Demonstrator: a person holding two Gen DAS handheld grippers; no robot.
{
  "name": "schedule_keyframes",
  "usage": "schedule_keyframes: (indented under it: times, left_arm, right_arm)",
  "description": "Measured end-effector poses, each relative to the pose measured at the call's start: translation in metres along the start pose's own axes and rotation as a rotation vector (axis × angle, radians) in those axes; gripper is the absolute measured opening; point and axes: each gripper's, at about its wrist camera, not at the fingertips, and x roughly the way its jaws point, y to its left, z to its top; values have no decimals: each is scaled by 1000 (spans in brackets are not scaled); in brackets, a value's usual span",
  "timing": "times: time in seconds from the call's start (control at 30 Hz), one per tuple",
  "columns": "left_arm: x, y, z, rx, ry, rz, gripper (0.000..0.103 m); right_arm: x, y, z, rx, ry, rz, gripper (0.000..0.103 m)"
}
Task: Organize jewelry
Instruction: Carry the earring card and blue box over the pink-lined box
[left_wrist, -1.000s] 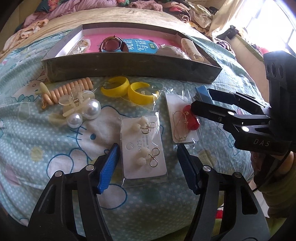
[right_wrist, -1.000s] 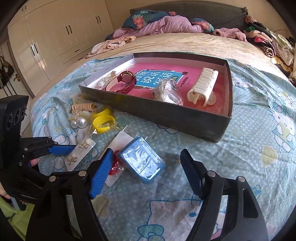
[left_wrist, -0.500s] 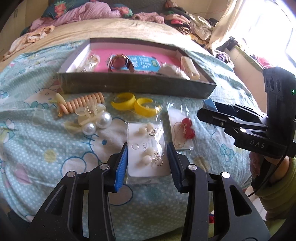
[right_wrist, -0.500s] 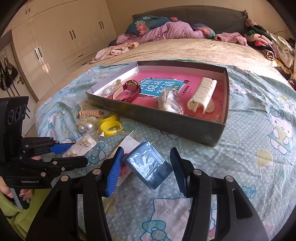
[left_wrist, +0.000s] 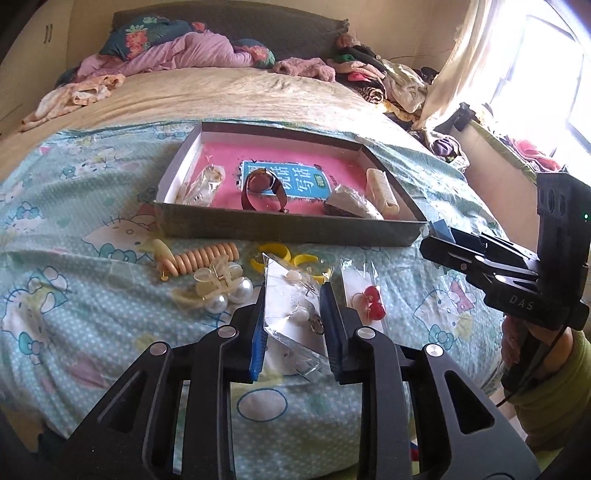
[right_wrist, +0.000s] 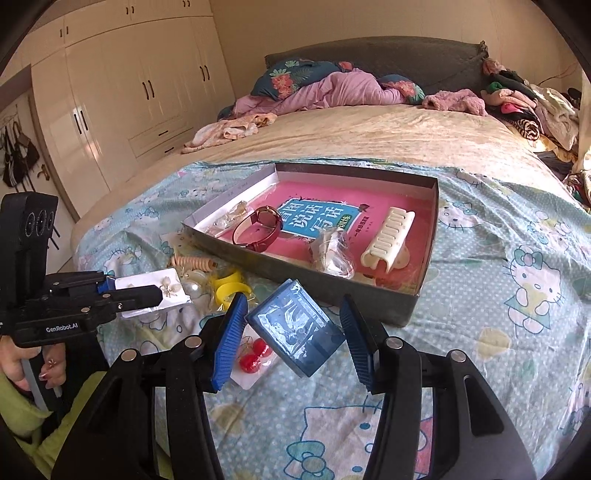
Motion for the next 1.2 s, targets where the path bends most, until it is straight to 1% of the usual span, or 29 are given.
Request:
schedule_keyframes:
  times: [0.3, 0.67, 0.8, 0.9, 1.2]
  left_arm:
    - [-11, 11, 32, -15, -76, 8, 18]
    - [9, 25, 74, -35, -113, 25, 17]
    - [21, 29, 88, -41, -107, 30, 17]
    - [33, 33, 93, -59, -96, 30, 17]
    - [60, 38, 104, -60, -83, 44, 17]
  right_arm:
    - [-6, 0, 14, -11, -44, -7, 50]
    - [-1, -3, 39, -29, -81, -24, 50]
    - [5, -3, 48, -36, -87, -32, 50]
    - [10, -3, 52, -40, -88, -34, 50]
    - [32, -4, 62, -46, -70, -37, 50]
